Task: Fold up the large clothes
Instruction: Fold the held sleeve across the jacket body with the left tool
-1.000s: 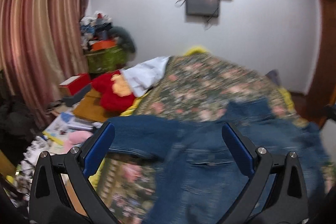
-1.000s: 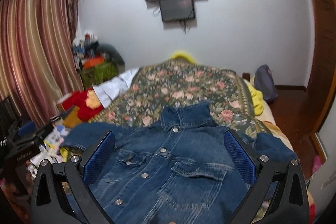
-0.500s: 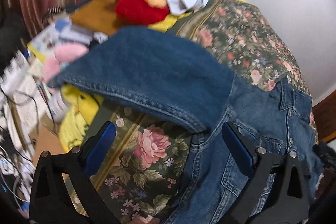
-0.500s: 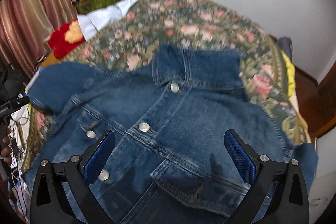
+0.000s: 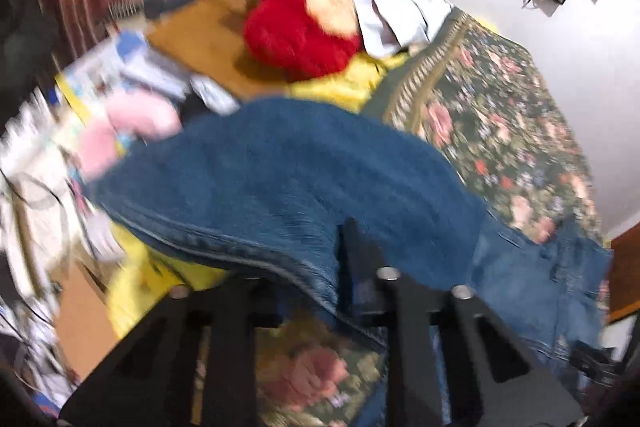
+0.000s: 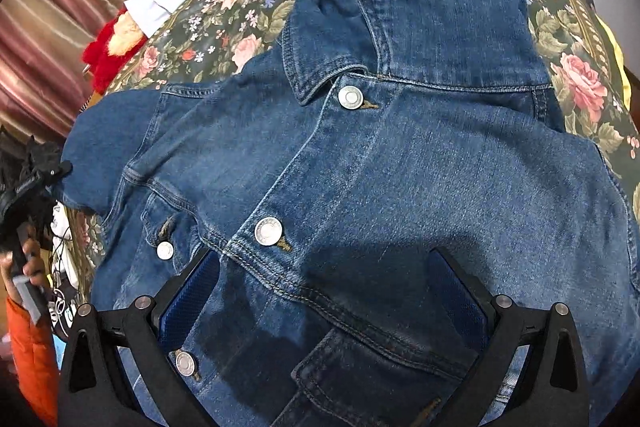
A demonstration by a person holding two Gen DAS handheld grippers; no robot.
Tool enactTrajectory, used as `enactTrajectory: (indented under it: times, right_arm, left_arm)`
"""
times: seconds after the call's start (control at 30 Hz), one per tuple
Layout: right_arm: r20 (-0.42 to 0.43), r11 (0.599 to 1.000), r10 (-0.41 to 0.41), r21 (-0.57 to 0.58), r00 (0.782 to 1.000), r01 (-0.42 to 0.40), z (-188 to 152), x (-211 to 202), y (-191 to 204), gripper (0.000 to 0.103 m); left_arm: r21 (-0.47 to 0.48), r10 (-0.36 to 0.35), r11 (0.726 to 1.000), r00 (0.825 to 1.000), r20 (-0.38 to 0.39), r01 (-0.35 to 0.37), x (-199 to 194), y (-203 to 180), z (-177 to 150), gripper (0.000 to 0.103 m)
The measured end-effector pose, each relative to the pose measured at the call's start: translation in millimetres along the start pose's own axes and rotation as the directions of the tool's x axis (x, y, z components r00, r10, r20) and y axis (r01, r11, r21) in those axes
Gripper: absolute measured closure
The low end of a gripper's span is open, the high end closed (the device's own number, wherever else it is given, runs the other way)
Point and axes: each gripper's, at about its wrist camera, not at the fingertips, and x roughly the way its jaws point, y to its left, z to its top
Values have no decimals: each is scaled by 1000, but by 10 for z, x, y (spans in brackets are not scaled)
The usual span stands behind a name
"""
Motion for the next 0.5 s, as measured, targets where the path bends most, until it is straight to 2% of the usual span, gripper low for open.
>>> enactTrajectory:
  times: [0.13,0.23,0.3,0.4,0.5]
  right_arm:
    - [6,1000,8,0,1000,-8,-11,-43,-4,0]
    - [20,1000,8,-6,1000,-7,-24,-124,0,0]
    - [40,1000,1,-10,999,-1,-40,-218,0,0]
    - [84,1000,-5,-20,996,7,-78,-438,4,0]
    - [119,1000,-5,-21,993,7,-129,-639,-14,0]
  left_arm:
    - [132,51,989,991,124,-68,-257,-325,115,89]
    - [263,43,958,965,260,-113,-569,-758,129,91]
    - [352,-1,929,946,324,-119,-761,-1082,65,91]
    - [469,-110,882,949,294,-43,-846,-1527,-107,91]
    - [543,-177,837,973,150,69,-628,-1888,-363,91]
